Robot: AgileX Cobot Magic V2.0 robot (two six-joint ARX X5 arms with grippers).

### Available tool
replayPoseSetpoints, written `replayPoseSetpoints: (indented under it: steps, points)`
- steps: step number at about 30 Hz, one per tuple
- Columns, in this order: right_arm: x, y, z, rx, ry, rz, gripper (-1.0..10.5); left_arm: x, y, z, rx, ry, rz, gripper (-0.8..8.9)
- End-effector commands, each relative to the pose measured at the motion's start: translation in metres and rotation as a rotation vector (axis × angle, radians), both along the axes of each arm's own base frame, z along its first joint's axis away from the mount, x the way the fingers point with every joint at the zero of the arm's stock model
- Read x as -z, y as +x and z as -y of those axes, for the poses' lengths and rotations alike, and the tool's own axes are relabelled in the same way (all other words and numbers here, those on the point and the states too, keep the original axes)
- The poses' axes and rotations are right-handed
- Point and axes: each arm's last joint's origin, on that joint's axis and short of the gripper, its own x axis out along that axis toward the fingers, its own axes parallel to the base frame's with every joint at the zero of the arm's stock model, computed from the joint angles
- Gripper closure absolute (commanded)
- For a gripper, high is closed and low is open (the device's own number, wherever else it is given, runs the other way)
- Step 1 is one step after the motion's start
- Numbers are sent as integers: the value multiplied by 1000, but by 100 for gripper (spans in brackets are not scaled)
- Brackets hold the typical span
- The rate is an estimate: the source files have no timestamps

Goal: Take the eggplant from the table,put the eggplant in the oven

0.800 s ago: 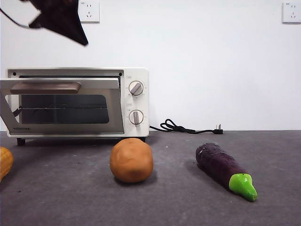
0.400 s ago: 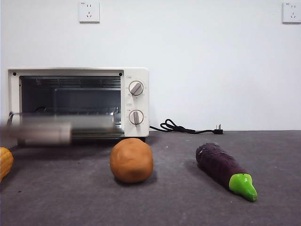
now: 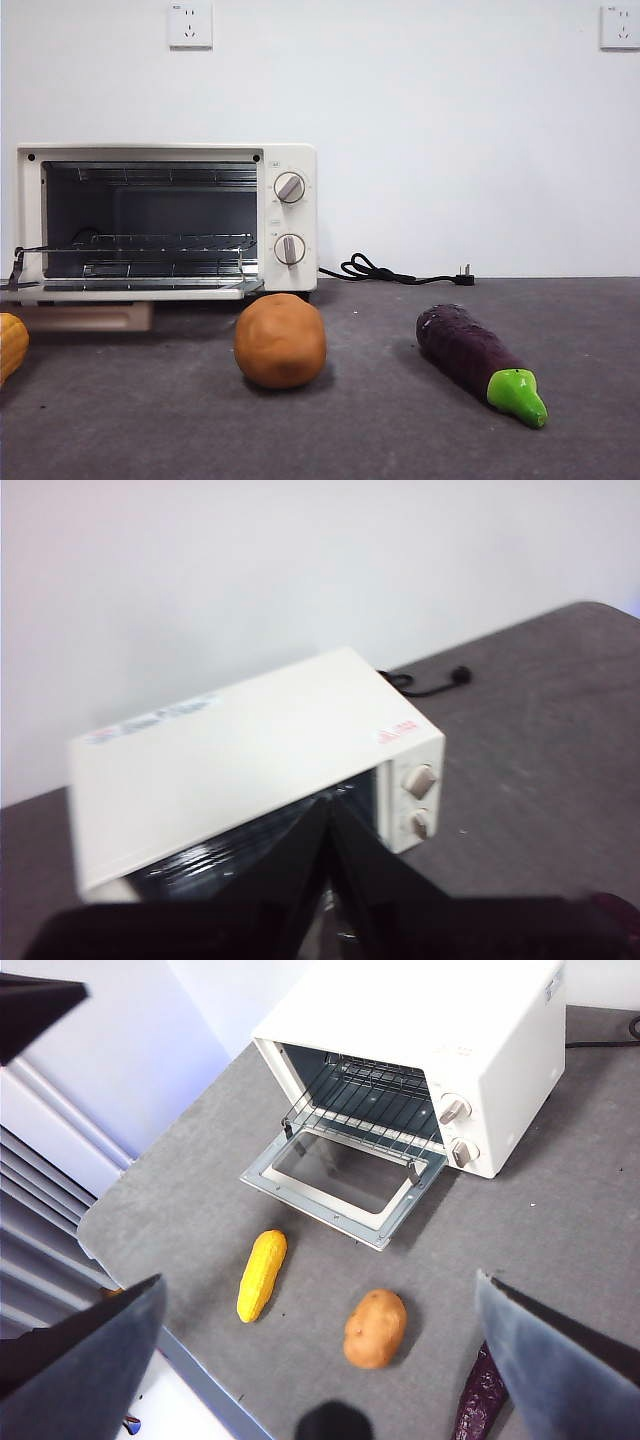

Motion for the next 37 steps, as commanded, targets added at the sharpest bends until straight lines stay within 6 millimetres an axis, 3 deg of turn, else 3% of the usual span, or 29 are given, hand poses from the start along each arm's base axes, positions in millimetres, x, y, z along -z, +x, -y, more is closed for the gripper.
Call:
replayPoseSetpoints:
  steps: [1,16,23,32,37]
  points:
    - [-1,0,0,-6,0,12,380,-3,-15,-5,-52,-6,22,819]
    - [2,2,0,13,-23,-15,382,-7,-83,-21,-248,29,65,819]
    - [16,18,-12,65,-143,-100,382,1,-107,-26,-289,55,15,819]
    - [57,59,-50,58,-363,-275,383,6,-143,-33,-365,72,33,819]
    - [93,85,-66,47,-444,-389,384,11,-158,-37,-424,94,25,819]
